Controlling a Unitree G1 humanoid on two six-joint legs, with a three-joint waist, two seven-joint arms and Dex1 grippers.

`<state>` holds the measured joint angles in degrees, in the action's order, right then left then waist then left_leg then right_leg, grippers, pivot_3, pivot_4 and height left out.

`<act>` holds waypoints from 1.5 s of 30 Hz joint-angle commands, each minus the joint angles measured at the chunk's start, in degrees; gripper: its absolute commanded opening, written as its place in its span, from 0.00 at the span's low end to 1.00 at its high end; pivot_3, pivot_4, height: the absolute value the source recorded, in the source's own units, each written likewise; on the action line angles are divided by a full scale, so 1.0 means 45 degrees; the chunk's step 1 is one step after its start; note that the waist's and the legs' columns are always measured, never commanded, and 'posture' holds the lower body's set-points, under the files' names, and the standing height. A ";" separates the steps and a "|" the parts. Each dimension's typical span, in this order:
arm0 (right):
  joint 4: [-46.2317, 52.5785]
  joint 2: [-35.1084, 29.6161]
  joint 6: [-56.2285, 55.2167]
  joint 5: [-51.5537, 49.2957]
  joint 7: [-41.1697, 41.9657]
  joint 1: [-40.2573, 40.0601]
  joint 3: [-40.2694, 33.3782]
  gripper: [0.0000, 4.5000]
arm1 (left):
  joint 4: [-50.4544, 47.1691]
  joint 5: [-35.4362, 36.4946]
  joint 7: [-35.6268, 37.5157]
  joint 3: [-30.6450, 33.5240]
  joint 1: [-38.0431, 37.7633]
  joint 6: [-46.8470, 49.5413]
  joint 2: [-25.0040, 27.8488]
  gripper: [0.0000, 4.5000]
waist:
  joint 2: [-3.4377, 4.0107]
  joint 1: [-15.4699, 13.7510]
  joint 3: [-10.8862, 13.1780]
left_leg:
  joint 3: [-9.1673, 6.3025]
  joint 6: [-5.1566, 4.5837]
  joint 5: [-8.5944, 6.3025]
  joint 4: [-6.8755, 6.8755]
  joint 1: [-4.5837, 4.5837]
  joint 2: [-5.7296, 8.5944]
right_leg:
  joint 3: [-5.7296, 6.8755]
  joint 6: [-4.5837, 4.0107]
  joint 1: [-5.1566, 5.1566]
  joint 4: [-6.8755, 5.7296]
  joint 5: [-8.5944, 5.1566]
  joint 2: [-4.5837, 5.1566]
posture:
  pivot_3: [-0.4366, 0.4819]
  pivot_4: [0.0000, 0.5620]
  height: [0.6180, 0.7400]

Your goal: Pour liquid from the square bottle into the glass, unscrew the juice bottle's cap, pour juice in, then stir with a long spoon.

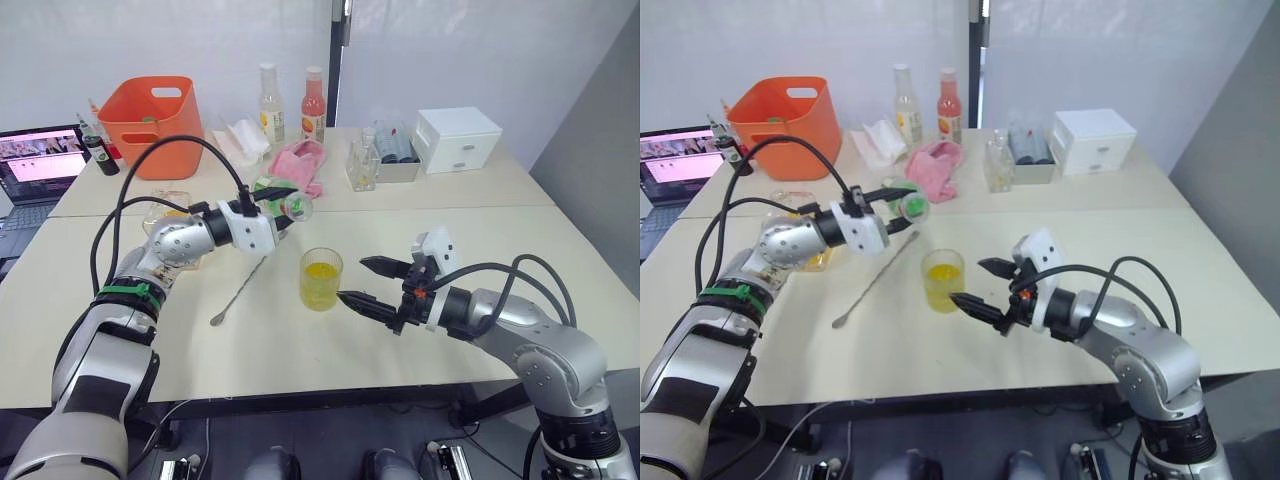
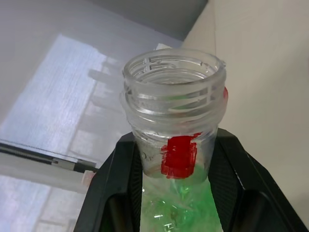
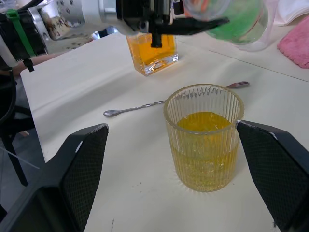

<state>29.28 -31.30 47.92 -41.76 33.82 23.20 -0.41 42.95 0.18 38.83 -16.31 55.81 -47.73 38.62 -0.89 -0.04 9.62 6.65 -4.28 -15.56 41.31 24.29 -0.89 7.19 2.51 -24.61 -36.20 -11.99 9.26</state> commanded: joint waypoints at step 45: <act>-0.1299 -0.0560 -0.1168 0.1041 0.2715 0.0992 0.0184 0.99 | -0.1572 0.4920 0.1563 0.8746 -0.3625 1.3590 0.4088 0.32 | -0.0052 -0.0008 -0.0025 | 0.0008 0.0039 0.0014 -0.0031 -0.0032 0.0011 | -0.0004 0.0000 0.0025 0.0010 -0.0006 -0.0021 | 0.48 0.27 0.78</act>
<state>21.07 -33.53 42.57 -36.01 46.07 27.81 1.56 35.16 23.31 46.58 22.48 37.39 16.80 56.01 -1.12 -0.08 9.51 6.69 -4.11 -15.50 41.18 24.15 -0.84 7.18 2.51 -24.50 -36.15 -12.01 9.16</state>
